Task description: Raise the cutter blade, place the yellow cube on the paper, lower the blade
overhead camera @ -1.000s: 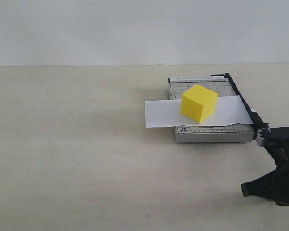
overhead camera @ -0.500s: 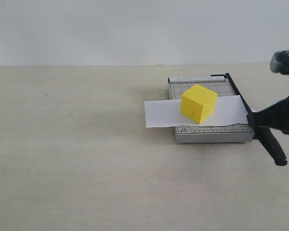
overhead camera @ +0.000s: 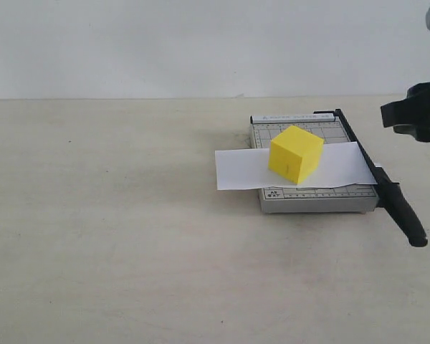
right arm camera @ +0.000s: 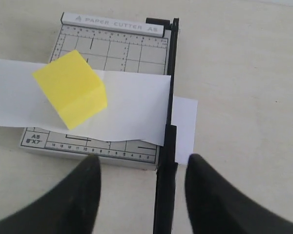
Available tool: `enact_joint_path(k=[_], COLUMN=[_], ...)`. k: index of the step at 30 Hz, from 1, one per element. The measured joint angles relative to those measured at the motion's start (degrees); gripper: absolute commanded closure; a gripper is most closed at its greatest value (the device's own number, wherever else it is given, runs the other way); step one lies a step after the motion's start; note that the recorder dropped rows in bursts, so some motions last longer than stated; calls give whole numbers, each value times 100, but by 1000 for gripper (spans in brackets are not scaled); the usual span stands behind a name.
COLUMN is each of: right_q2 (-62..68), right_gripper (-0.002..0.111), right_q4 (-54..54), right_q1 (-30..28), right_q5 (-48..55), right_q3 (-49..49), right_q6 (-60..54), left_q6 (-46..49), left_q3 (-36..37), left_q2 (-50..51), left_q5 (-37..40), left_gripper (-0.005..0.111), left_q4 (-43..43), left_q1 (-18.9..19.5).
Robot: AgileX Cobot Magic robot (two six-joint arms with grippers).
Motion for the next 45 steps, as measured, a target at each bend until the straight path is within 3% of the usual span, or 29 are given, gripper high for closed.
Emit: enact_joint_path(k=[3,13,22,28,45], right_q2=[-289,-1445,-1627,-1992,-4034], right_gripper=[108,108,108,108,108], right_q4=[3,178,360,821,1082], right_q1=[0,0,0,0,0], right_q5=[-11,-82,55,1,-6], right_q3=[-15,-17,-17,26,1299], right_q6=[-16,-16,-110,-761,-874], left_q6=[0,169,451,518,699], left_q3=[0,-109,-374,-415,-504], left_q2=[0,0,0,0,0], left_q5=[0,0,-28,439,507], left_gripper=[47,75,75,75,75], left_q4=[-9,-22,-22,-22,-22], left_q1=[0,0,0,0,0])
